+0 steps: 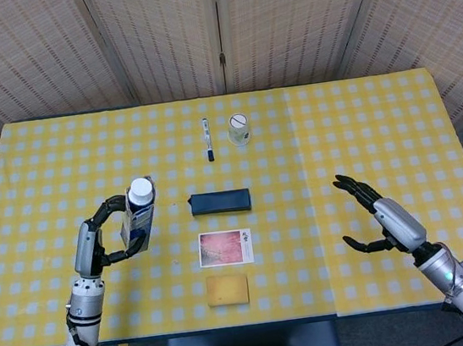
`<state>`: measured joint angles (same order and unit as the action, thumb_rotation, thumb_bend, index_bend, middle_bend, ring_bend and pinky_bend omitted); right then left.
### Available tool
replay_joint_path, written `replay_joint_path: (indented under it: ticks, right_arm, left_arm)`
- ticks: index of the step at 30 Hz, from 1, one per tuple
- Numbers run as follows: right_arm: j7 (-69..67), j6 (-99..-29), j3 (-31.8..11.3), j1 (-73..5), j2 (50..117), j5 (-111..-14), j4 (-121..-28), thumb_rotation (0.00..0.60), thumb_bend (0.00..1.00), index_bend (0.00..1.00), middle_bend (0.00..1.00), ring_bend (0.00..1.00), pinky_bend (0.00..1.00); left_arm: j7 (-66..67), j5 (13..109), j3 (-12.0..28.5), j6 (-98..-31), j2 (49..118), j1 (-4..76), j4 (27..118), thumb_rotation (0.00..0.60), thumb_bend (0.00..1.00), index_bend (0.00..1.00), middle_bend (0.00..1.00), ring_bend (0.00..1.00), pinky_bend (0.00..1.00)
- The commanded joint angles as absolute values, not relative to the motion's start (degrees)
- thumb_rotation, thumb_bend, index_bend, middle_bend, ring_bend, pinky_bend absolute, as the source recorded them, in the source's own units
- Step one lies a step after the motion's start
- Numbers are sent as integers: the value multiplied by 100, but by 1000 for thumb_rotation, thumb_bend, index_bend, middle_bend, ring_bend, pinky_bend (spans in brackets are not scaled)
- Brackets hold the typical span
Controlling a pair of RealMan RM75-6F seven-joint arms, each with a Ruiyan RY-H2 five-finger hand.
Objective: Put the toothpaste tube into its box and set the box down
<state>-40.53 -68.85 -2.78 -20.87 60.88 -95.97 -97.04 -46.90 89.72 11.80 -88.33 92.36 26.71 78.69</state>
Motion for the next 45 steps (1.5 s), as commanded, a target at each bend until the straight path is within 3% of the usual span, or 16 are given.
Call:
replay_joint_path:
  ticks: [1,7,14,21,30,45]
  right_arm:
    - [-4388,-6916,-155,-2061,6062,-9586,-9511,600,371,0,0,0,0]
    - [-4428,-7030,-74,-2063,6056,-9648,-9470,600,371,0,0,0,0]
    - [-3614,-7165,42,-1939,6097,-9653,-9325,600,371,0,0,0,0]
    - [-2684,-7407,141,-1725,6153,-9651,-9393,600,371,0,0,0,0]
    - [-2852,-7424,228,-1716,6184,-9669,-9310,600,371,0,0,0,0]
    - [-3211,-7533,388,-1712,6198,-9841,-9133,600,371,0,0,0,0]
  left_arm:
    - [-4717,8977,1173,-8843,9250,2665,7838,600,274,481,425,262,375]
    - [-4719,9002,1130,-8791,9213,2677,7849,600,272,490,420,249,364]
    - [-4370,9014,931,-8631,9050,2611,7717,600,275,542,506,417,526]
    - [-3343,9059,509,-8278,8880,2496,7145,600,275,568,530,441,548]
    - [-2858,9038,461,-8218,8809,2452,7010,600,274,584,555,463,564]
    - [242,9157,144,-7429,8855,2670,6710,600,274,599,580,485,578]
